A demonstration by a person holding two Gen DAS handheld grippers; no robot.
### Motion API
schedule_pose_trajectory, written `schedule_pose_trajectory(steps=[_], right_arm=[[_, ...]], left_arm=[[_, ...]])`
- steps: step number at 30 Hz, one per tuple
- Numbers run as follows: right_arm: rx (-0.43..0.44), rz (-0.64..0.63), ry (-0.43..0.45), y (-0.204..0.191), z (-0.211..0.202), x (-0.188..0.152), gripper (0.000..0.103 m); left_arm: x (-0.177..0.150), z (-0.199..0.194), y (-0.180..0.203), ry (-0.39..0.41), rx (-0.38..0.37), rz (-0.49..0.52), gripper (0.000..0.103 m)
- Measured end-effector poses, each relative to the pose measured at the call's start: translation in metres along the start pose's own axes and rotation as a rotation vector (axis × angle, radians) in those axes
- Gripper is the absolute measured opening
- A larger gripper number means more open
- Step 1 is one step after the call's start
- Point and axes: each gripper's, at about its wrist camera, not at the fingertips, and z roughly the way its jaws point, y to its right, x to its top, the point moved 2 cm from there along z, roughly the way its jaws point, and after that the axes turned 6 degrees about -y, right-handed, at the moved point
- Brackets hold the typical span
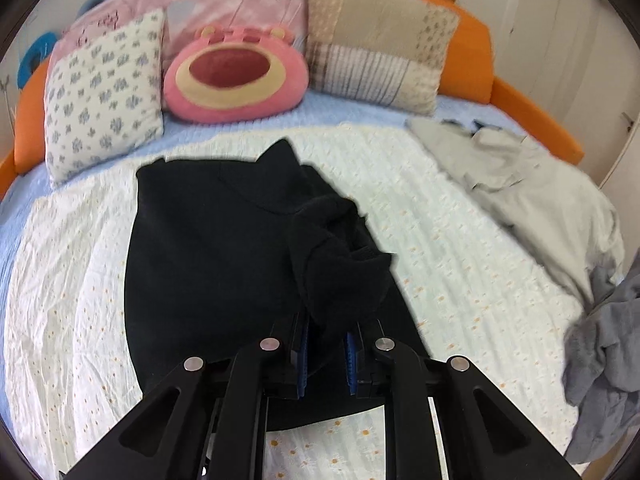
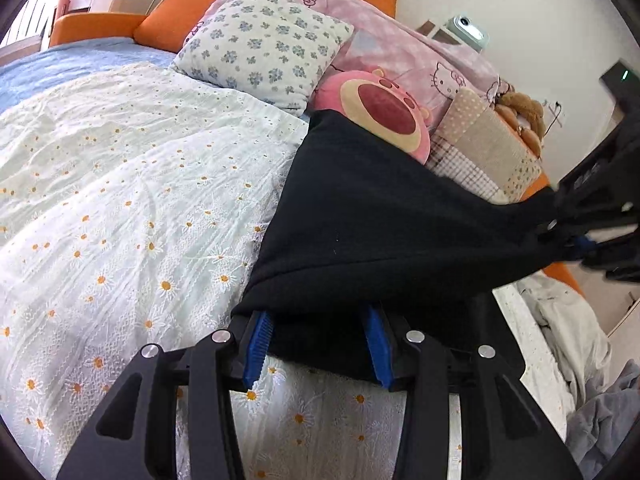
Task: Fold large clothes
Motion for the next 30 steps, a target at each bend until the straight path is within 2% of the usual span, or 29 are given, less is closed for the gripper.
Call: schedule_pose_trajectory(steps=[5, 9, 12, 16, 18, 21, 22, 23, 24, 25, 28, 30], right_arm=[[0.048, 0.084, -0.036, 0.023, -0.004, 0.001, 0.043], [-0.007, 0.106, -0.062, 0.037, -0.010, -0.001, 0.043], [-0.004, 0.128, -0.080, 0.043, -0.005, -0.007, 0.044], [0.028, 0.124, -0.072, 0.044, 0.000, -0.014, 0.043], [0.053, 0.137, -0.079, 0.046, 0.003, -0.014, 0.043], [0.054, 0.129, -0.086, 0.043, 0.004, -0.014, 0.043], [0.051, 0.125, -0.085, 0.042, 0.004, -0.013, 0.043], [0.048, 0.123, -0.084, 0.042, 0.004, -0.013, 0.043], [0.047, 0.120, -0.081, 0.041, 0.003, -0.014, 0.043], [0.047, 0.119, -0.080, 0.040, 0.004, -0.013, 0.043], [0.055, 0.118, -0.079, 0.041, 0.004, -0.013, 0.043], [0.071, 0.120, -0.072, 0.044, 0.003, -0.012, 0.043]], left_arm=[[-0.001, -0.006, 0.024, 0.038, -0.029, 0.054, 0.018], [-0.020, 0.011, 0.063, 0.035, -0.035, 0.130, 0.018], [-0.037, 0.044, 0.086, -0.036, 0.030, 0.190, 0.018], [-0.053, 0.100, 0.079, -0.152, 0.097, 0.178, 0.019], [-0.056, 0.103, 0.084, -0.126, 0.145, 0.221, 0.020], [-0.057, 0.103, 0.101, -0.148, 0.234, 0.310, 0.024], [-0.057, 0.100, 0.108, -0.157, 0.258, 0.344, 0.031], [-0.057, 0.095, 0.113, -0.157, 0.253, 0.357, 0.046], [-0.056, 0.083, 0.118, -0.147, 0.194, 0.359, 0.060], [-0.053, 0.072, 0.118, -0.139, 0.125, 0.350, 0.079], [-0.048, 0.024, 0.125, -0.077, 0.009, 0.348, 0.079], [-0.041, -0.009, 0.126, -0.033, -0.041, 0.363, 0.085]])
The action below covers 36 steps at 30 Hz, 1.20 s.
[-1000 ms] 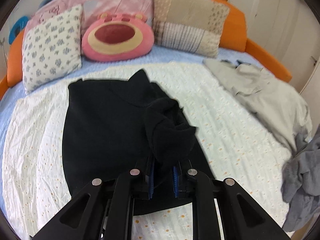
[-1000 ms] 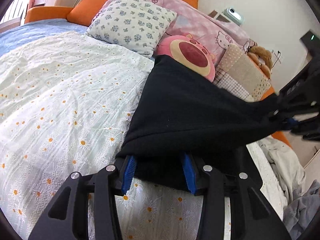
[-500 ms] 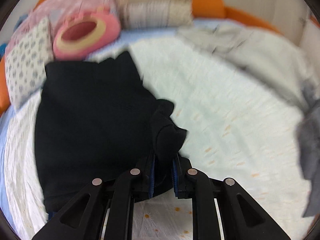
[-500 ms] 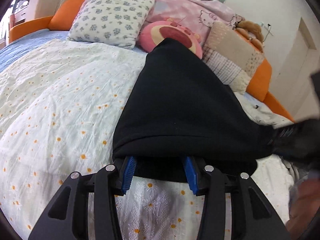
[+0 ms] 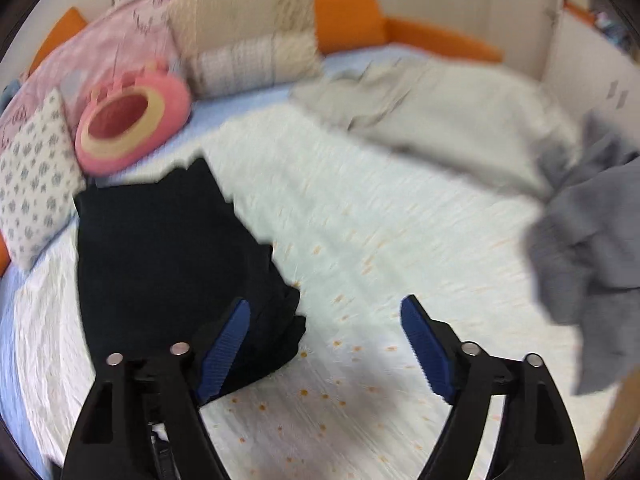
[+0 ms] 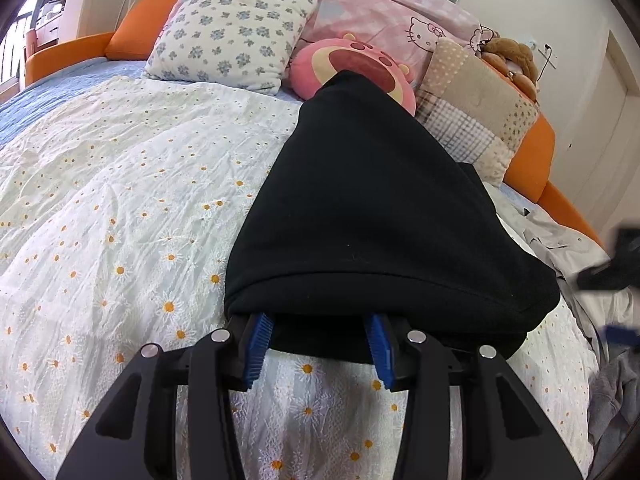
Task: Fold large clothes
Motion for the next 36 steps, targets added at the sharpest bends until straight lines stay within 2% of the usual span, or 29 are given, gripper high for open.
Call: schedule_pose_trajectory(steps=[3, 5, 7, 12, 16, 19, 21, 23, 24, 25, 26, 27, 29, 30, 31, 32, 34, 36], right_arm=[[0.079, -0.001, 0.001, 0.011, -0.006, -0.001, 0.043], [0.126, -0.014, -0.018, 0.020, -0.013, -0.005, 0.048], [0.155, -0.024, -0.039, 0.033, -0.021, -0.015, 0.076], [0.134, 0.004, -0.017, 0.075, -0.050, -0.047, 0.076], [0.128, 0.084, -0.028, 0.116, -0.064, -0.061, 0.076], [0.150, 0.163, -0.025, 0.145, -0.073, -0.061, 0.076], [0.159, 0.205, -0.005, 0.161, -0.080, -0.056, 0.076], [0.170, 0.239, 0.018, 0.174, -0.083, -0.048, 0.076], [0.188, 0.265, 0.035, 0.182, -0.085, -0.043, 0.076], [0.204, 0.278, 0.043, 0.187, -0.085, -0.038, 0.076], [0.227, 0.299, 0.051, 0.194, -0.084, -0.029, 0.075], [0.245, 0.310, 0.059, 0.200, -0.081, -0.021, 0.075], [0.273, 0.332, 0.077, 0.209, -0.075, -0.007, 0.065], [0.281, 0.342, 0.078, 0.214, -0.068, 0.002, 0.047], [0.298, 0.356, 0.072, 0.219, -0.061, 0.009, 0.037], [0.311, 0.375, 0.053, 0.223, -0.049, 0.017, 0.035], [0.343, 0.398, 0.027, 0.228, -0.028, 0.023, 0.020], [0.369, 0.406, -0.008, 0.226, -0.006, 0.024, 0.020]], left_arm=[[0.009, -0.057, -0.021, 0.088, -0.034, -0.002, 0.090], [0.011, -0.089, -0.049, 0.131, -0.048, -0.027, 0.092], [0.009, -0.113, -0.084, 0.153, -0.055, -0.067, 0.092], [-0.003, -0.116, -0.162, 0.149, -0.008, -0.173, 0.093], [-0.040, -0.060, -0.218, 0.114, -0.020, -0.331, 0.093], [-0.069, -0.015, -0.224, 0.083, -0.036, -0.383, 0.093], [-0.081, 0.012, -0.220, 0.067, -0.036, -0.379, 0.093], [-0.098, 0.048, -0.211, -0.023, 0.029, -0.342, 0.093], [-0.108, 0.069, -0.207, -0.084, 0.036, -0.335, 0.093], [-0.121, 0.087, -0.208, -0.107, 0.036, -0.348, 0.095], [-0.131, 0.091, -0.215, -0.054, -0.022, -0.412, 0.100], [-0.139, 0.090, -0.219, 0.005, -0.059, -0.453, 0.100], [-0.140, 0.087, -0.212, 0.029, -0.009, -0.413, 0.100], [-0.141, 0.086, -0.210, 0.038, 0.009, -0.406, 0.100], [-0.142, 0.086, -0.211, 0.044, 0.011, -0.408, 0.100], [-0.142, 0.086, -0.211, 0.046, 0.005, -0.411, 0.100], [-0.143, 0.085, -0.212, 0.056, 0.004, -0.409, 0.100], [-0.144, 0.084, -0.210, 0.068, 0.019, -0.403, 0.100]])
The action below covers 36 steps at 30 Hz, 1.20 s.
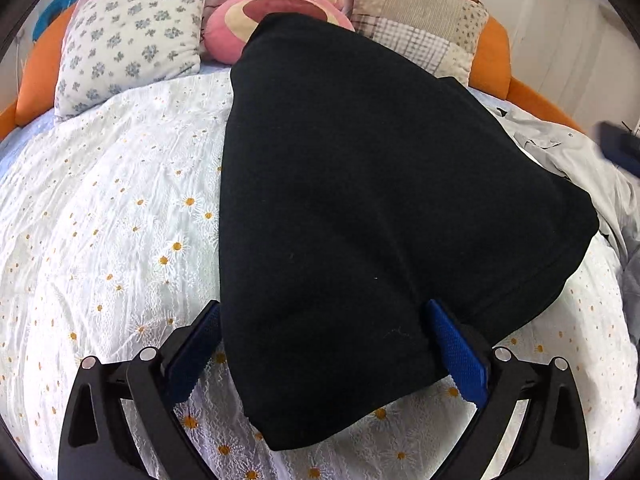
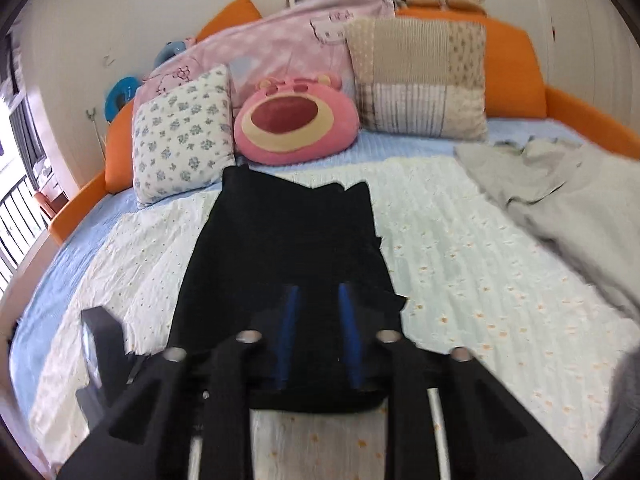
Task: Fold large clothes
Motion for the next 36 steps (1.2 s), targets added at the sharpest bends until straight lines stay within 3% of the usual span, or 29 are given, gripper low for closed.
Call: schedule_pose_trajectory(steps=[2, 4, 5, 8, 11, 12, 13, 15, 18, 22, 25, 27, 30, 31, 32, 33, 34, 36], right_arm=[[-0.021, 0.004, -0.074, 0.006, 0.024, -0.007, 0.020], [-0.077, -0.020, -0.227, 0.014, 0.060, -0.024, 0.018], [-0.075, -0.039, -0.235, 0.017, 0.066, -0.029, 0.018], [-0.047, -0.019, -0.194, 0.014, 0.053, -0.015, 0.022], [0.031, -0.031, -0.048, -0.009, 0.025, 0.031, 0.023], [0.043, -0.054, -0.026, -0.018, 0.023, 0.048, 0.030], [0.053, -0.074, -0.021, -0.024, 0.024, 0.061, 0.057], [0.050, -0.133, -0.008, -0.043, 0.034, 0.095, 0.084], [0.050, -0.185, -0.027, -0.057, 0.060, 0.130, 0.083], [0.107, -0.168, -0.122, -0.060, 0.115, 0.165, 0.083], [0.202, -0.147, -0.216, -0.058, 0.159, 0.183, 0.083], [0.219, -0.194, -0.247, -0.066, 0.178, 0.188, 0.083], [0.219, -0.288, -0.330, -0.079, 0.206, 0.187, 0.082], [0.203, -0.324, -0.356, -0.082, 0.213, 0.185, 0.075], [0.192, -0.346, -0.379, -0.084, 0.218, 0.182, 0.062], [0.211, -0.349, -0.400, -0.085, 0.220, 0.179, 0.039], [0.232, -0.350, -0.410, -0.086, 0.221, 0.175, 0.025], [0.214, -0.416, -0.386, -0.093, 0.214, 0.169, 0.014]], left_arm=[[-0.003, -0.004, 0.001, 0.015, 0.009, 0.001, 0.100], [-0.006, -0.017, 0.006, 0.045, 0.020, -0.007, 0.099], [-0.007, -0.027, 0.006, 0.077, 0.019, -0.012, 0.098], [-0.006, -0.065, 0.014, 0.215, 0.014, 0.041, 0.097], [0.002, -0.082, 0.033, 0.292, -0.018, 0.153, 0.098], [0.004, -0.079, 0.038, 0.288, -0.025, 0.181, 0.098], [0.008, -0.070, 0.044, 0.268, -0.039, 0.207, 0.098], [0.010, -0.045, 0.047, 0.198, -0.109, 0.203, 0.098], [0.000, -0.017, 0.044, 0.180, -0.111, 0.200, 0.098], [0.000, -0.016, 0.039, 0.194, -0.172, 0.187, 0.100], [-0.003, -0.014, 0.043, 0.206, -0.152, 0.201, 0.100], [-0.006, -0.014, 0.046, 0.209, -0.144, 0.206, 0.100], [-0.001, -0.015, 0.048, 0.210, -0.152, 0.203, 0.100], [0.001, -0.014, 0.048, 0.210, -0.153, 0.203, 0.100], [0.001, -0.014, 0.048, 0.210, -0.154, 0.204, 0.100], [0.003, -0.014, 0.048, 0.211, -0.156, 0.202, 0.100], [0.003, -0.014, 0.047, 0.212, -0.159, 0.201, 0.100], [0.004, -0.013, 0.047, 0.211, -0.161, 0.201, 0.100]])
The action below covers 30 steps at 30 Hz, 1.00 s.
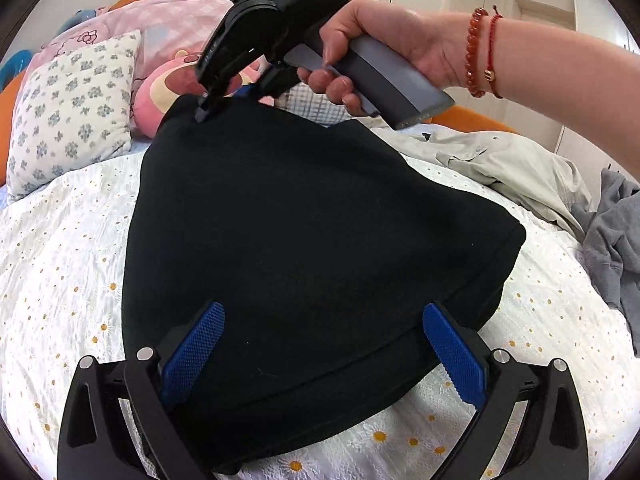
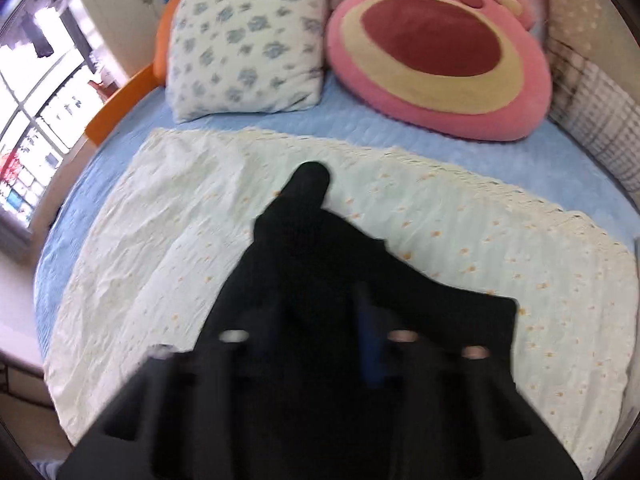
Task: Fold large clothes
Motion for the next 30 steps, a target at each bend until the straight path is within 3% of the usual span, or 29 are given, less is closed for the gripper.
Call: schedule_pose_trajectory(steps=[4, 6, 8, 9, 10, 12, 13, 14, 16, 17, 20, 22, 26, 30], right_arm=[[-0.146, -0.087, 0.088, -0.015, -0.029, 0.004, 0.007], [-0.201, -0.131, 0.080, -0.019, -0.033, 0.004, 0.007], [-0.205, -0.102, 0.054, -0.010, -0.026, 0.001, 0.008], [-0.206, -0.059, 0.034, 0.001, -0.018, -0.003, 0.015], [-0.207, -0.016, 0.004, 0.009, -0.008, -0.007, 0.032], [-0.202, 0.052, -0.035, 0.022, 0.004, -0.017, 0.039], [-0.173, 0.061, -0.010, 0.025, 0.000, -0.023, 0.038], [-0.167, 0.070, 0.030, 0.029, -0.010, -0.027, 0.044], [-0.172, 0.087, 0.099, 0.039, -0.031, -0.034, 0.070], [-0.185, 0.096, 0.124, 0.045, -0.041, -0.036, 0.074], [-0.224, 0.121, 0.124, 0.064, -0.061, -0.042, 0.073], [-0.270, 0.097, 0.059, 0.073, -0.058, -0.049, 0.073], [-0.280, 0.051, -0.056, 0.072, -0.029, -0.063, 0.073], [-0.292, -0.004, -0.070, 0.056, 0.004, -0.073, 0.071]], left_arm=[[0.000, 0.001, 0.001, -0.002, 0.001, 0.002, 0.100], [0.000, 0.001, 0.002, -0.004, 0.003, 0.004, 0.100], [0.000, 0.002, 0.003, -0.008, 0.009, 0.009, 0.100], [0.000, 0.003, 0.003, -0.009, 0.011, 0.010, 0.100], [0.000, 0.003, 0.003, -0.011, 0.014, 0.012, 0.100], [0.000, 0.003, 0.003, -0.010, 0.012, 0.010, 0.100], [0.000, 0.003, 0.003, -0.011, 0.013, 0.011, 0.100], [0.000, 0.003, 0.003, -0.011, 0.012, 0.010, 0.100], [0.000, 0.003, 0.002, -0.012, 0.011, 0.010, 0.100], [0.000, 0.004, 0.002, -0.012, 0.011, 0.010, 0.100], [0.000, 0.004, 0.003, -0.013, 0.015, 0.012, 0.100], [0.000, 0.005, 0.003, -0.015, 0.019, 0.014, 0.100], [0.000, 0.005, 0.004, -0.017, 0.025, 0.017, 0.100], [-0.001, 0.006, 0.005, -0.019, 0.029, 0.018, 0.100]])
